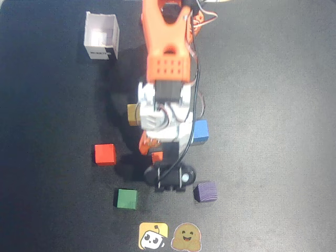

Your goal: Put the orange cube on top of the red cube.

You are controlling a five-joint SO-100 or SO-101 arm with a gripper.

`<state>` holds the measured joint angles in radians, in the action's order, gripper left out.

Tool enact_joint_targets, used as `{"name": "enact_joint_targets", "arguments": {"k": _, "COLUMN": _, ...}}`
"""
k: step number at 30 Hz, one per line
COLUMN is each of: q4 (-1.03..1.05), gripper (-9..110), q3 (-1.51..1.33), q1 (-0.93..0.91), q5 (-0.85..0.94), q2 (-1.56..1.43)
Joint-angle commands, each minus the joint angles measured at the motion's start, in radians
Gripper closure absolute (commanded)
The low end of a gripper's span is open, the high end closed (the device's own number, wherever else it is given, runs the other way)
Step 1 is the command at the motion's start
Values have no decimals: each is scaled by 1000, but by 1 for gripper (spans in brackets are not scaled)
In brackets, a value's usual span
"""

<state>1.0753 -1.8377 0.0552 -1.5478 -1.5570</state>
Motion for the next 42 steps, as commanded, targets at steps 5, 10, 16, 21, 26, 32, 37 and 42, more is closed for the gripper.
{"name": "enact_joint_targets", "arguments": {"k": 5, "q4": -43, "gripper": 77, "q3": 74, "q1": 5, "q5": 0, "q2": 81}}
{"name": "enact_joint_targets", "arguments": {"k": 10, "q4": -44, "gripper": 77, "q3": 81, "q1": 9, "q5": 15, "q2": 103}}
{"name": "enact_joint_targets", "arguments": {"k": 16, "q4": -48, "gripper": 77, "q3": 80, "q1": 18, "q5": 28, "q2": 138}}
{"name": "enact_joint_targets", "arguments": {"k": 21, "q4": -57, "gripper": 78, "q3": 77, "q1": 15, "q5": 43, "q2": 169}}
{"name": "enact_joint_targets", "arguments": {"k": 26, "q4": -64, "gripper": 82, "q3": 72, "q1": 6, "q5": 41, "q2": 187}}
{"name": "enact_joint_targets", "arguments": {"k": 32, "q4": -78, "gripper": 96, "q3": 63, "q1": 5, "q5": 25, "q2": 196}}
{"name": "enact_joint_targets", "arguments": {"k": 37, "q4": -78, "gripper": 96, "q3": 61, "q1": -2, "q5": 12, "q2": 198}}
{"name": "enact_joint_targets", "arguments": {"k": 42, "q4": -46, "gripper": 96, "q3": 72, "q1": -12, "q5": 9, "q2": 153}}
